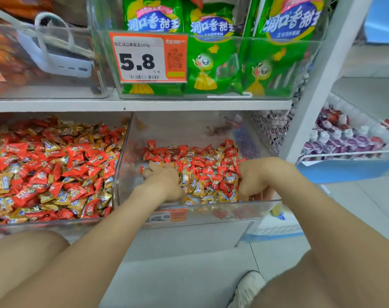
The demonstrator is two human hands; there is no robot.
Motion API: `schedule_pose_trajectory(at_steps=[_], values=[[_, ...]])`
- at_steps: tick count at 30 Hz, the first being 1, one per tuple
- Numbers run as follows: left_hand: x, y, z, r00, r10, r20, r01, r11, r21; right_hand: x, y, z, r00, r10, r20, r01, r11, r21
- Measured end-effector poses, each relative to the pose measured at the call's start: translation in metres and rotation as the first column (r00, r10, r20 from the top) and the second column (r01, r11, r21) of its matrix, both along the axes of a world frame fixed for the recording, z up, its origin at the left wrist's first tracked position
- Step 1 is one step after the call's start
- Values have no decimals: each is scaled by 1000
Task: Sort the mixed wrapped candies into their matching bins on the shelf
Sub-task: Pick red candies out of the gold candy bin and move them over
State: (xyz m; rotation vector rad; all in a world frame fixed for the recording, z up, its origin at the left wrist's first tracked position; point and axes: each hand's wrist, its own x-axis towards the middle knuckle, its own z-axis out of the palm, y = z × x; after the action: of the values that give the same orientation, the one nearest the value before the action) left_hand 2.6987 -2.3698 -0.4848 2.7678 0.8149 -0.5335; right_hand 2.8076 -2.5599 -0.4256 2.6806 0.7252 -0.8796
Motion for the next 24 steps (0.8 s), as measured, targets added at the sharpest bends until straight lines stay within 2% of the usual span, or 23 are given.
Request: schedule_pose_trajectory(at_steps=[2, 4, 7, 10, 14, 16, 19, 21, 24], values=[[3, -3, 0, 1000, -11, 29, 12, 999, -51, 5, -5, -3, 997, 39, -72, -38, 999, 23], [4, -5, -1, 998, -48, 39, 51, 995, -82, 8, -4, -10, 993, 90, -74, -85, 994, 69], [6, -4, -2, 987, -121, 108, 132, 985, -107, 8, 3, -27, 983, 147, -111, -116, 963, 244], [6, 0, -1, 965, -163, 204, 193, 971, -139, 8, 11, -37, 979, 199, -51, -169, 921, 350], [5, 1, -3, 945, -146, 294, 207, 960, -189, 13, 15, -35, 989, 144, 24, -136, 856, 499], [2, 0, -1, 950, -96, 298, 178, 949, -261, 13, 13, -29, 993, 103, 62, -120, 853, 508], [-3, 2, 6, 936, -72, 344, 180, 939, -294, 10, 7, -20, 989, 102, -106, -47, 901, 431], [-6, 2, 12, 920, -88, 382, 210, 934, -289, 7, 3, -18, 969, 140, -204, -64, 939, 339], [-9, 1, 17, 898, -109, 426, 249, 925, -288, 5, 3, -24, 966, 153, -210, -90, 954, 285]])
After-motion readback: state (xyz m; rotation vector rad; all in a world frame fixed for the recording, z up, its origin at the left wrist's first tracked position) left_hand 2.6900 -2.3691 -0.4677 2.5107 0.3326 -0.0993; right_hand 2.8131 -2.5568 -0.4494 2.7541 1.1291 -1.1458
